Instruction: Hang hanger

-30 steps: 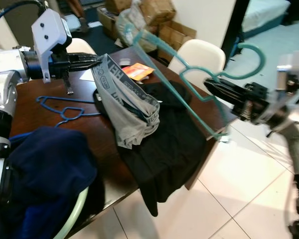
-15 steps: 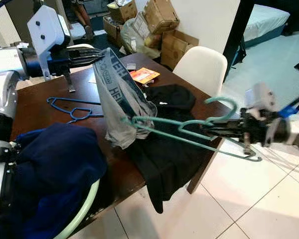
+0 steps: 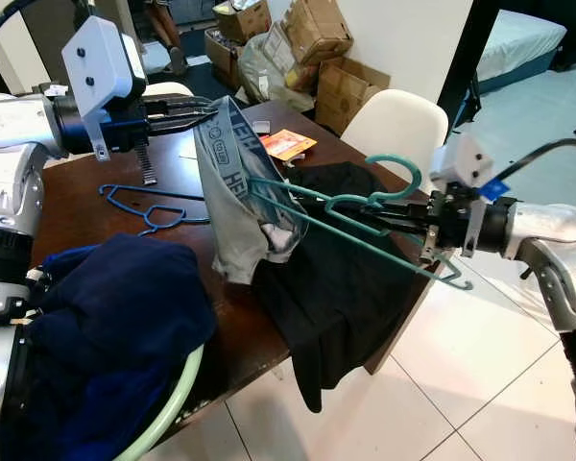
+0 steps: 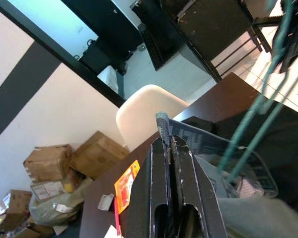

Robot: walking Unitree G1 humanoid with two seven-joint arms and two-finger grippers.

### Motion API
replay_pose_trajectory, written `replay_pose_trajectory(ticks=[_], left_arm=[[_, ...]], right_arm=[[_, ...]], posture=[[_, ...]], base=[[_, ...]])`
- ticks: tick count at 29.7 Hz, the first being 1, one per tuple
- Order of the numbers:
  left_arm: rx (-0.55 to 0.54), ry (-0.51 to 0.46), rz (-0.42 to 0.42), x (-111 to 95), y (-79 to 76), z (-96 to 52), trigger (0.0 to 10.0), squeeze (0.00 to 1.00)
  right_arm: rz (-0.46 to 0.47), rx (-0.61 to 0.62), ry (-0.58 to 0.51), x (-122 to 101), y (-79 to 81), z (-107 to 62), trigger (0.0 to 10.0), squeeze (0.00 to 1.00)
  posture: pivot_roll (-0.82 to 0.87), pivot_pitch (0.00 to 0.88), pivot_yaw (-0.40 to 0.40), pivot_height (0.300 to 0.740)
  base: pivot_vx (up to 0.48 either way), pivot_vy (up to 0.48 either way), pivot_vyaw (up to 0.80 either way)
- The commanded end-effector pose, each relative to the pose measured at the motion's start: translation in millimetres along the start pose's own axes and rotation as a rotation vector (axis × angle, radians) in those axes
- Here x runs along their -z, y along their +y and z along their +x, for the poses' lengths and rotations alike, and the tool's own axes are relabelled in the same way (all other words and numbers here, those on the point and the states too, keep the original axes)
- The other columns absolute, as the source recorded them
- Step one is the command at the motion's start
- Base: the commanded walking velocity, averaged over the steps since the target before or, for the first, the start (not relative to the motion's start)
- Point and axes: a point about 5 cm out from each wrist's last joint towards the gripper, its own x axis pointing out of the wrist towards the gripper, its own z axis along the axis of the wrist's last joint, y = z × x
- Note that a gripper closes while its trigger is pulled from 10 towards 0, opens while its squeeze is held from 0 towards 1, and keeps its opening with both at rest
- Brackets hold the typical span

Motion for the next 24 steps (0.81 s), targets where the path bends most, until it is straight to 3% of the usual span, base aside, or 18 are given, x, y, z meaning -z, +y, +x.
replay_pose_trajectory(ticks=[1,6,10,13,14,18,22,24], left_arm=[[0.016,-0.004,-0.003,0,-3.3,0.4,10.0,0.0],[0.018,-0.013,0.0,-2,-5.0,0.5,10.0,0.0],[0.03,-0.025,-0.003,-3,-10.0,3.3,10.0,0.0],[0.056,-0.054,-0.007,-6,-19.3,9.5,10.0,0.0],[0.056,-0.054,-0.007,-6,-19.3,9.5,10.0,0.0],[0.075,-0.102,-0.018,-12,-30.9,19.2,10.0,0.0],[0.084,-0.128,-0.029,-14,-38.4,25.8,10.0,0.0],[0.092,-0.145,-0.038,-16,-45.9,31.8,10.0,0.0]], right_arm=[[-0.002,-0.048,-0.033,-6,5.1,-6.7,10.0,0.0],[0.037,0.014,-0.02,-4,-1.8,-10.7,10.0,0.0],[0.092,0.102,-0.008,2,-7.6,-1.0,10.0,0.0],[0.224,0.251,-0.029,9,-14.1,23.2,10.0,0.0],[0.224,0.251,-0.029,9,-14.1,23.2,10.0,0.0],[0.371,0.308,-0.106,5,-9.7,49.6,10.0,0.0],[0.395,0.341,-0.145,1,-9.9,58.7,10.0,0.0],[0.412,0.402,-0.214,-6,-16.3,61.2,10.0,0.0]], posture=[[0.03,0.068,-0.005,0.74],[0.03,0.063,-0.008,0.74],[0.03,0.061,-0.008,0.74],[0.03,0.06,-0.006,0.74],[0.03,0.06,-0.006,0.74],[0.03,0.06,-0.006,0.74],[0.03,0.063,-0.008,0.74],[0.03,0.065,-0.007,0.74]], base=[[0.0,0.0,0.0],[0.0,0.0,0.0],[0.0,0.0,0.0],[0.0,0.0,0.0],[0.0,0.0,0.0],[0.0,0.0,0.0],[0.0,0.0,0.0],[0.0,0.0,0.0]])
